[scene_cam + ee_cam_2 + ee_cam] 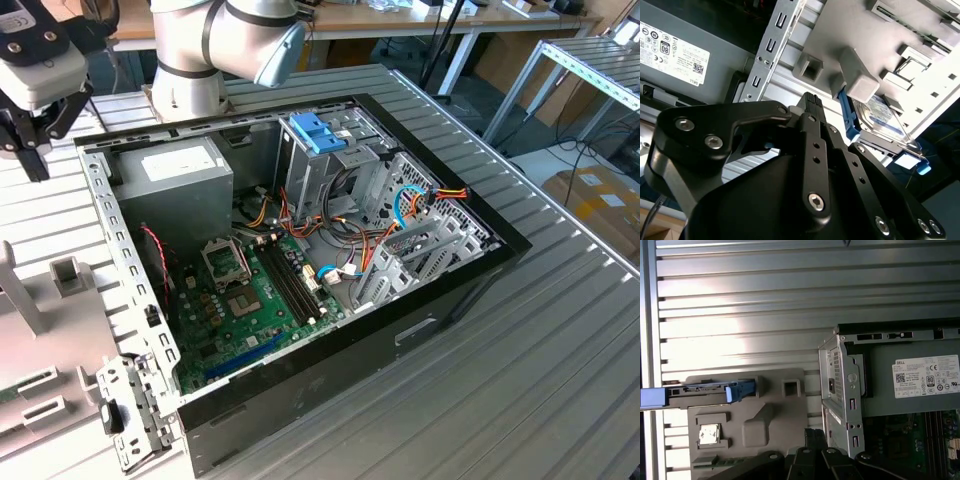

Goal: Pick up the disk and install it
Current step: 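Reach for the disk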

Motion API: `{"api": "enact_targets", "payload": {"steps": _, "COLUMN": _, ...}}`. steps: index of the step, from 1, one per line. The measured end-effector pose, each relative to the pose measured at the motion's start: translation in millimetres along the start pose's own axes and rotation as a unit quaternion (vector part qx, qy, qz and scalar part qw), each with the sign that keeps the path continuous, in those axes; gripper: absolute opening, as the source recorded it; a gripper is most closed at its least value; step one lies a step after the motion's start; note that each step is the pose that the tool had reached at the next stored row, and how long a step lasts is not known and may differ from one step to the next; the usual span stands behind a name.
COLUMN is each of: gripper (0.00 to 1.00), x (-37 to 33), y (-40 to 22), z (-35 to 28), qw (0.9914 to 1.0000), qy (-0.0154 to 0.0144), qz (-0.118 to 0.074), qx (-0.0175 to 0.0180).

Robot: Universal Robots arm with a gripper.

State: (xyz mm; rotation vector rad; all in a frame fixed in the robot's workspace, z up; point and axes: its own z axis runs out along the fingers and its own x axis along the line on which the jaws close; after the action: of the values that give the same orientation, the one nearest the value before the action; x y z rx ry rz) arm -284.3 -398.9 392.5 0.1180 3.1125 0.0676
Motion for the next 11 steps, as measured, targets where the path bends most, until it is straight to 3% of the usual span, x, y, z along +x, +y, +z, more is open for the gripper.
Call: {"api": "enact_targets", "payload": {"steps": 11, "gripper": 0.11, "x": 7.9, "y": -0.6, "z": 0.1, "qw": 1.0, "qy": 0.0, "qz": 0.0, "qx": 0.0}}
